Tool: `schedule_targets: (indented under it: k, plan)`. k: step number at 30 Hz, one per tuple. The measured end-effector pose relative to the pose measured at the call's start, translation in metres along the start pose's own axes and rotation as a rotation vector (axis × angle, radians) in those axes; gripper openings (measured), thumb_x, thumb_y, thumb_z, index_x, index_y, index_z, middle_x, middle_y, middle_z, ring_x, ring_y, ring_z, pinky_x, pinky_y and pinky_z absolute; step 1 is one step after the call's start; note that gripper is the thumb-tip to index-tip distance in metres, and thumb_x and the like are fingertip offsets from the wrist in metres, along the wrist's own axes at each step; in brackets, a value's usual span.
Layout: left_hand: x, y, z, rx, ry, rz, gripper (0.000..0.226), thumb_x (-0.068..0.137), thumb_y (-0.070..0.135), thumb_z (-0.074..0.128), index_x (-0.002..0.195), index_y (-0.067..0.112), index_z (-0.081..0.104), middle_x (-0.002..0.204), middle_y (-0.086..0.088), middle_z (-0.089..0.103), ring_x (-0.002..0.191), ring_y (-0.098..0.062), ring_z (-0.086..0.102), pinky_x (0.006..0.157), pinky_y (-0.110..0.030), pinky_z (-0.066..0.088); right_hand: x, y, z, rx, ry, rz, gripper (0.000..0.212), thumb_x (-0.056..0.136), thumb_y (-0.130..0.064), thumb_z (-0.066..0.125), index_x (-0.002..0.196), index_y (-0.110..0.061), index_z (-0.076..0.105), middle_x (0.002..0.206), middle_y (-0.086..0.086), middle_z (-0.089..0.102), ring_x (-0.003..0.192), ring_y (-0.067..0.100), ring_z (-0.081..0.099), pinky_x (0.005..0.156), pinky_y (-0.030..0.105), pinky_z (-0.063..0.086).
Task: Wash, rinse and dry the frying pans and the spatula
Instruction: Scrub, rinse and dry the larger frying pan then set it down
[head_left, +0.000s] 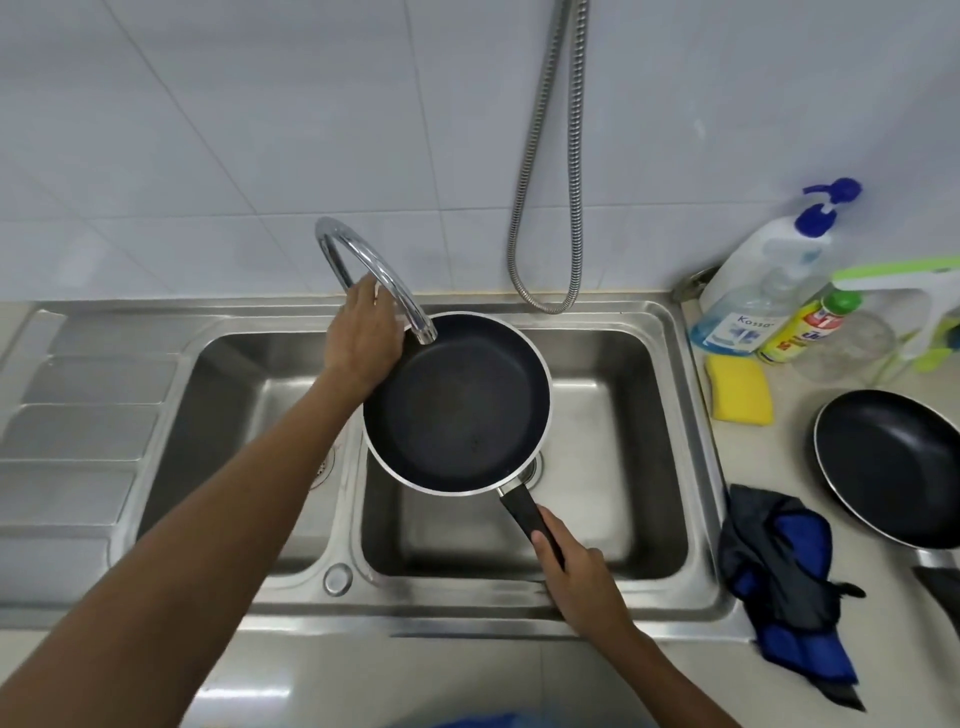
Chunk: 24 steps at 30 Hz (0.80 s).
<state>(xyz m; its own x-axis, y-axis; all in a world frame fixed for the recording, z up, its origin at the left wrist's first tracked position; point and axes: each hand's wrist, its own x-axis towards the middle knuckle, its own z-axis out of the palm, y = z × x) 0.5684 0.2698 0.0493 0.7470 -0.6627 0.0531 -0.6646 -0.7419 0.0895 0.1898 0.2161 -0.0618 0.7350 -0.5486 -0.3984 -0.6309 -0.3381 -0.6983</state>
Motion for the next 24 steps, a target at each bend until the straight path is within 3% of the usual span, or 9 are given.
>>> schedule_targets:
  k: [2,5,8,12,20,24]
  plan:
    - [0.009,-0.007,0.009,0.075,-0.064,0.023,0.055,0.094,0.020,0.055,0.144,-0.002,0.045,0.150,-0.020,0.042,0.140,-0.034,0.040,0.111,-0.047,0.044,0.000,-0.002,-0.001,-0.004,0.001,-0.006,0.045,0.104,-0.048,0.040,0.150,-0.044,0.038,0.090,-0.007,0.070,0.074,0.015,0.066,0.071,0.028,0.052]
    - [0.008,0.000,0.015,0.044,-0.121,-0.003,0.054,0.093,0.018,0.057,0.141,-0.005,0.047,0.149,-0.020,0.043,0.140,-0.034,0.038,0.112,-0.048,0.042,0.002,0.000,0.000,-0.009,0.014,-0.008,0.046,0.104,-0.049,0.039,0.150,-0.045,0.038,0.091,-0.003,0.073,0.075,0.016,0.066,0.071,0.029,0.052]
    - [0.002,0.002,0.018,0.034,-0.092,-0.009,0.046,0.092,0.016,0.055,0.132,-0.006,0.055,0.139,-0.021,0.048,0.135,-0.035,0.042,0.111,-0.047,0.043,0.002,0.005,0.003,-0.001,0.019,-0.001,0.046,0.103,-0.052,0.038,0.149,-0.047,0.035,0.087,0.000,0.071,0.074,0.021,0.066,0.073,0.037,0.055]
    - [-0.011,-0.005,0.020,-0.017,-0.062,-0.020,0.043,0.093,0.020,0.062,0.129,-0.003,0.056,0.141,-0.018,0.046,0.136,-0.033,0.043,0.108,-0.048,0.046,0.002,0.003,0.002,0.003,0.014,-0.014,0.045,0.104,-0.050,0.038,0.149,-0.048,0.035,0.083,-0.004,0.069,0.072,0.017,0.065,0.070,0.035,0.056]
    - [-0.038,-0.017,0.039,-0.052,-0.041,-0.026,0.053,0.093,0.021,0.062,0.138,-0.004,0.049,0.154,-0.019,0.038,0.147,-0.032,0.033,0.121,-0.045,0.032,0.001,0.003,0.002,0.013,0.011,-0.009,0.044,0.104,-0.052,0.037,0.146,-0.055,0.028,0.081,-0.005,0.067,0.074,0.021,0.064,0.071,0.038,0.055]
    - [-0.051,-0.017,0.045,-0.089,-0.051,-0.043,0.054,0.095,0.015,0.059,0.143,-0.002,0.043,0.160,-0.021,0.031,0.149,-0.035,0.029,0.122,-0.048,0.030,0.001,0.002,0.001,0.003,0.011,-0.014,0.044,0.104,-0.050,0.037,0.148,-0.049,0.033,0.084,-0.004,0.069,0.075,0.020,0.064,0.071,0.037,0.054]
